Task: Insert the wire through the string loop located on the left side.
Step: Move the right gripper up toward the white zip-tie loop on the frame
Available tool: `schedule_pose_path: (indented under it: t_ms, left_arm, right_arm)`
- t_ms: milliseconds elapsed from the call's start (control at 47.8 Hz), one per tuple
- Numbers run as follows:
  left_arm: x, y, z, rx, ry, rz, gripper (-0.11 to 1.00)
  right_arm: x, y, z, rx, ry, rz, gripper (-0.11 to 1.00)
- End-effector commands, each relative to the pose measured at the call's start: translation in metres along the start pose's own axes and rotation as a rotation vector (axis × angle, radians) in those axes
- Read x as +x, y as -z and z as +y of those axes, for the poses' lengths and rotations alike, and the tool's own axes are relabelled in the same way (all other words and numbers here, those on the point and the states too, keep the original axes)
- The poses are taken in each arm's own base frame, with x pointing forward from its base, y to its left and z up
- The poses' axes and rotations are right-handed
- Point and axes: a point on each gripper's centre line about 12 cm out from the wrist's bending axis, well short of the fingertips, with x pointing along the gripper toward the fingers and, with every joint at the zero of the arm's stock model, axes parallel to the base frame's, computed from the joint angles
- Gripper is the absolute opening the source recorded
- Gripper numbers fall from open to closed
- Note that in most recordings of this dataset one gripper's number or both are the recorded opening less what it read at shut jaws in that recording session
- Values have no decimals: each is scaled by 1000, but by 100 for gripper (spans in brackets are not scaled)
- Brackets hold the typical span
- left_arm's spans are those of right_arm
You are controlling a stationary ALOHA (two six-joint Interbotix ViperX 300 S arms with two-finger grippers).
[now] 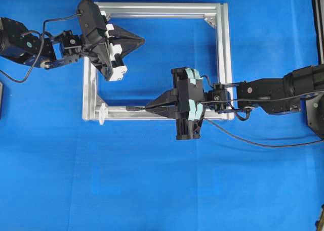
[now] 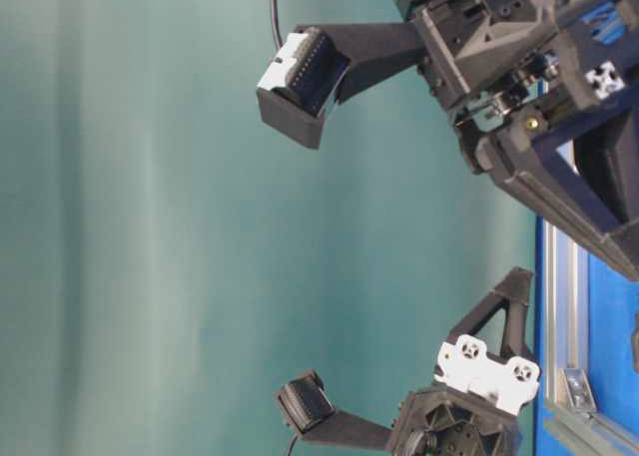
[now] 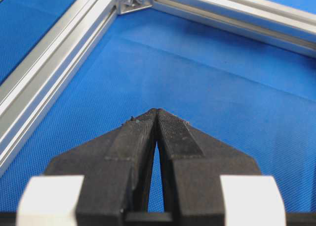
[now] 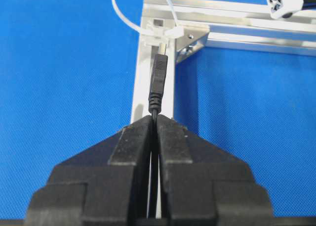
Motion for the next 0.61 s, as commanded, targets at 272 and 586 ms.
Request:
schedule_pose_path:
  t_ms: [272, 586]
  left_arm:
    - [-2, -14, -2, 1, 7, -43, 0]
    - [-2, -14, -2, -1, 7, -43, 0]
  right_arm:
    - [9, -22, 7, -4, -18, -57, 1]
    - [32, -24, 10, -3, -20, -40, 1]
